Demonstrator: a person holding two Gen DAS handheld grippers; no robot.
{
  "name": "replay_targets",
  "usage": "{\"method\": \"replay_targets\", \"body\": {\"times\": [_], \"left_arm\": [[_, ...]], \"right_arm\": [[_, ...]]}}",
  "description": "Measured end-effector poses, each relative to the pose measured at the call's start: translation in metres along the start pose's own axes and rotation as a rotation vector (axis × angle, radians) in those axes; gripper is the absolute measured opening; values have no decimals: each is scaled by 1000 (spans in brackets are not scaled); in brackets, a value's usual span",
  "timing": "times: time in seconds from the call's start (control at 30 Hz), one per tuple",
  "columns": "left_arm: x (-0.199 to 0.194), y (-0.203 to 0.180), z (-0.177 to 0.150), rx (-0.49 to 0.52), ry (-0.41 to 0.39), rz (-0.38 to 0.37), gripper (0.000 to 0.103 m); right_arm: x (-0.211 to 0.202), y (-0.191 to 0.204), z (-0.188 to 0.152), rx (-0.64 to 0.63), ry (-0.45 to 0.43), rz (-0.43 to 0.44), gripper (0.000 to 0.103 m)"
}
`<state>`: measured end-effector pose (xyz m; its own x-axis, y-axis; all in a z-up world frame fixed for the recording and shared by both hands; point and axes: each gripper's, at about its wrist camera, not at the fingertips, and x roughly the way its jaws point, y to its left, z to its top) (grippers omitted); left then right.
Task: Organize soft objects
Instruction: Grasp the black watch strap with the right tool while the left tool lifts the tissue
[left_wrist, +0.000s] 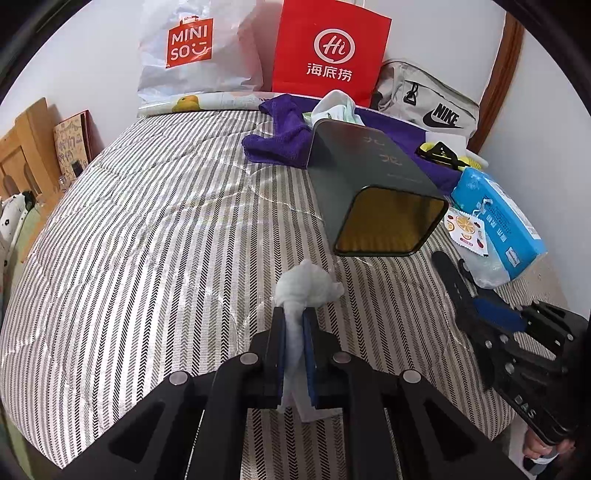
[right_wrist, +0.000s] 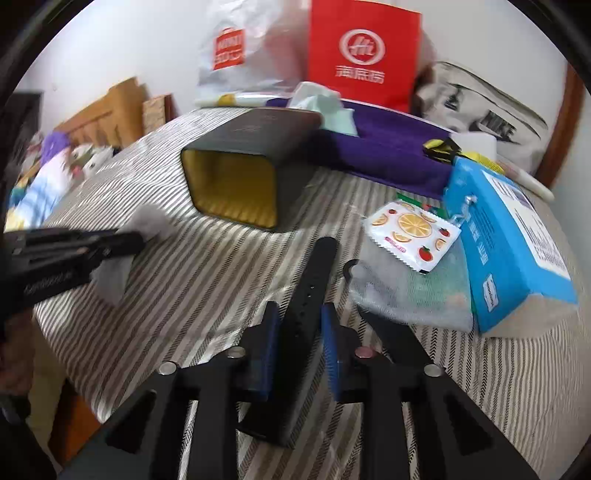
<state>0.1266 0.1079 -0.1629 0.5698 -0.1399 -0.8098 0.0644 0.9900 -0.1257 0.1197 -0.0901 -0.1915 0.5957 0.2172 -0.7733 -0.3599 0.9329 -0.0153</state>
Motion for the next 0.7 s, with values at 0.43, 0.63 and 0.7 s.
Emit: {"method": "replay_targets", "body": {"times": [0.43, 0.63, 0.7], "left_arm": [[-2, -12, -3, -10, 10, -5, 11], [2, -20, -2, 11, 1, -17, 21], [4, -25, 2, 16, -4, -17, 27]], "right_arm": [[-32, -41, -32, 65, 48, 68, 17], [-25, -36, -32, 96, 48, 72, 65], [-23, -28, -32, 89, 19, 45, 65]]}}
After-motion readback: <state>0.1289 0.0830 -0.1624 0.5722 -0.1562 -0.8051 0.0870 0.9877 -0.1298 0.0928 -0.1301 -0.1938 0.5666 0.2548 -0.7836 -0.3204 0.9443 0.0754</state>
